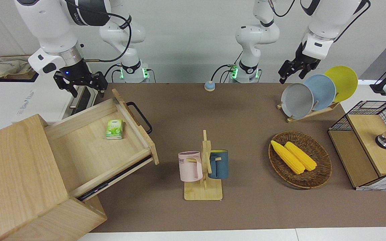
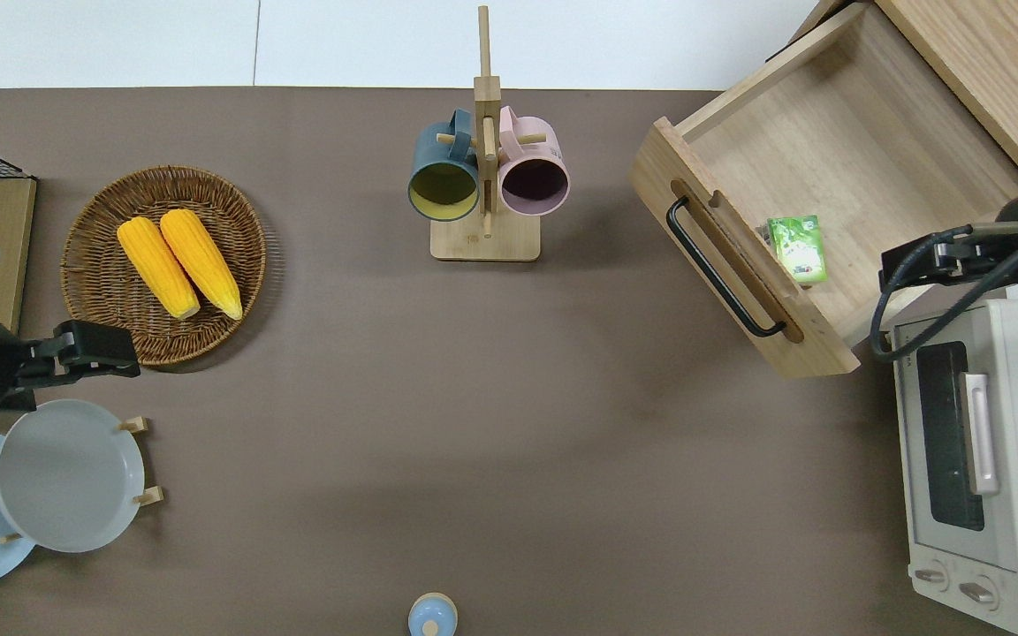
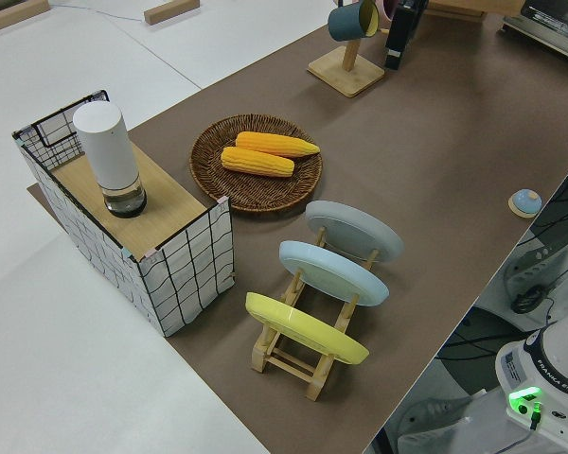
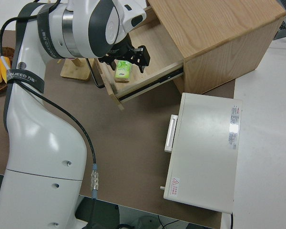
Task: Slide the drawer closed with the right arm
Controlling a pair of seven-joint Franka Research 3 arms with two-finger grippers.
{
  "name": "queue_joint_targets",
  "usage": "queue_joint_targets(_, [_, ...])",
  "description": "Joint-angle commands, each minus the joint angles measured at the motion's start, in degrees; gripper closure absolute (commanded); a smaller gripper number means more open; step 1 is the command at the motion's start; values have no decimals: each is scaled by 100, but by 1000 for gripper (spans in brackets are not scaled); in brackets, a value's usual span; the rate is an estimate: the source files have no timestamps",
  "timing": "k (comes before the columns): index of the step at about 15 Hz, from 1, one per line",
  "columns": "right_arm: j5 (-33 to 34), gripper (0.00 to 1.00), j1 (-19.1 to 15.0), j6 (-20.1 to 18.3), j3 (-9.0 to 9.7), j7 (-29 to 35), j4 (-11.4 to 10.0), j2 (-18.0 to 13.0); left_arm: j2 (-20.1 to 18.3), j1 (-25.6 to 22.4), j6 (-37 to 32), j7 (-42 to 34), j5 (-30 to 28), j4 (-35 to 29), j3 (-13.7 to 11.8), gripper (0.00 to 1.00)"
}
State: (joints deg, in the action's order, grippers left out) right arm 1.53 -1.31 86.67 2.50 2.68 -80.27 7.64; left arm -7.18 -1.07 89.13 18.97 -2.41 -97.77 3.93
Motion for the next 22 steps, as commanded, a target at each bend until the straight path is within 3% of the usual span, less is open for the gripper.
queue_joint_targets(1, [-30,13,8,17,32,-31,64,10,-47,1,-97,-42,-5,21,-24,7])
queue_joint_targets(12, [-38,23,-1,-36,-3,-75,64,-34,-47,1,-89,-42,-5,21,-24,7])
queue_joint_targets(13, [-38,152,-10,-53,-12,-84,64,-34,-47,1,-89,-42,-5,21,-24,7])
queue_joint_targets(16, [-65,879,-45,-62,-4,-101,64,-34,-47,1,-89,-42,-5,21,-24,7])
queue_joint_targets(17, [-56,999,-54,-62,5,-101,64,-34,-47,1,-89,-42,-5,21,-24,7])
queue_joint_targets(22, [-73,1000,-63,-62,5,-110,64,-34,-47,1,-97,-42,-5,21,-24,7])
